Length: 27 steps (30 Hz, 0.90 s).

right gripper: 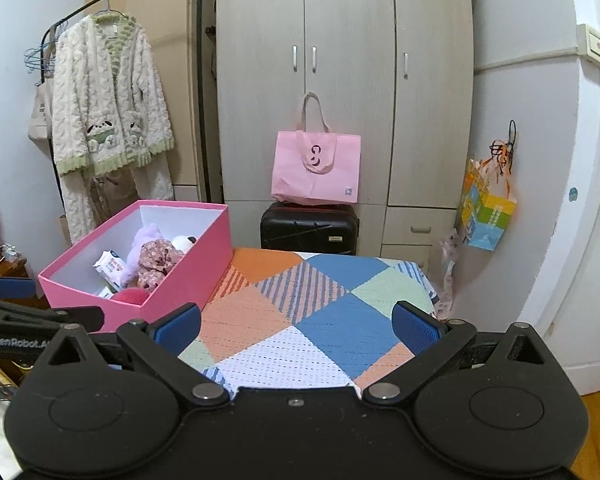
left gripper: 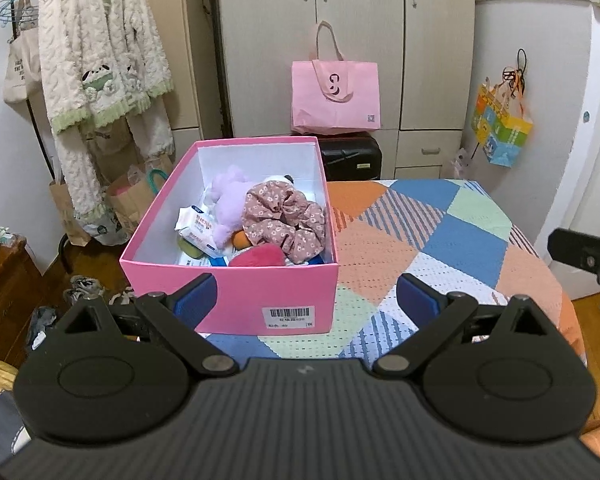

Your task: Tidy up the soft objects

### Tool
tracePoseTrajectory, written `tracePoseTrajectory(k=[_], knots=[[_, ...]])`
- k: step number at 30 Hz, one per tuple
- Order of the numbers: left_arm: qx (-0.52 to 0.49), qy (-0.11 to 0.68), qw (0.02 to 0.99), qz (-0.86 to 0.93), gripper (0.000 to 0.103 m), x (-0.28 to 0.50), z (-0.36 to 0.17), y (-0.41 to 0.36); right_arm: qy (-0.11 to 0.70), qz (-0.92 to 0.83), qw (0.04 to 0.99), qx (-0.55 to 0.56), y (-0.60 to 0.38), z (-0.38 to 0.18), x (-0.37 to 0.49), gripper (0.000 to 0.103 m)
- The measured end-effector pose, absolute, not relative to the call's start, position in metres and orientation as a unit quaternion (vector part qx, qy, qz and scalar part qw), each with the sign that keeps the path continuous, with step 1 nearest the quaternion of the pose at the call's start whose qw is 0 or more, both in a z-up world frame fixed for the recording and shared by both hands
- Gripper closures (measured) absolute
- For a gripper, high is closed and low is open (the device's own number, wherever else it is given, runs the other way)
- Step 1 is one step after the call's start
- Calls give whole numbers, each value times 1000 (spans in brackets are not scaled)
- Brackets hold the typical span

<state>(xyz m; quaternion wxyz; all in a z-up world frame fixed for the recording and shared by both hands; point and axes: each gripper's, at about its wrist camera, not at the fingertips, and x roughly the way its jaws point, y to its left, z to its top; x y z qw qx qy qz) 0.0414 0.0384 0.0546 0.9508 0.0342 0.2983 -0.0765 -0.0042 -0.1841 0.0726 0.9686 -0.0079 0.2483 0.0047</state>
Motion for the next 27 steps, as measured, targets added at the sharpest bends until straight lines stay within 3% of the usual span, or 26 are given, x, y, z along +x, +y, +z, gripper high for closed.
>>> tracePoseTrajectory(k=[27], knots=[[53,261,962,-55,6,34,46,41,236,2,972,-8,-183,56,-11,0]])
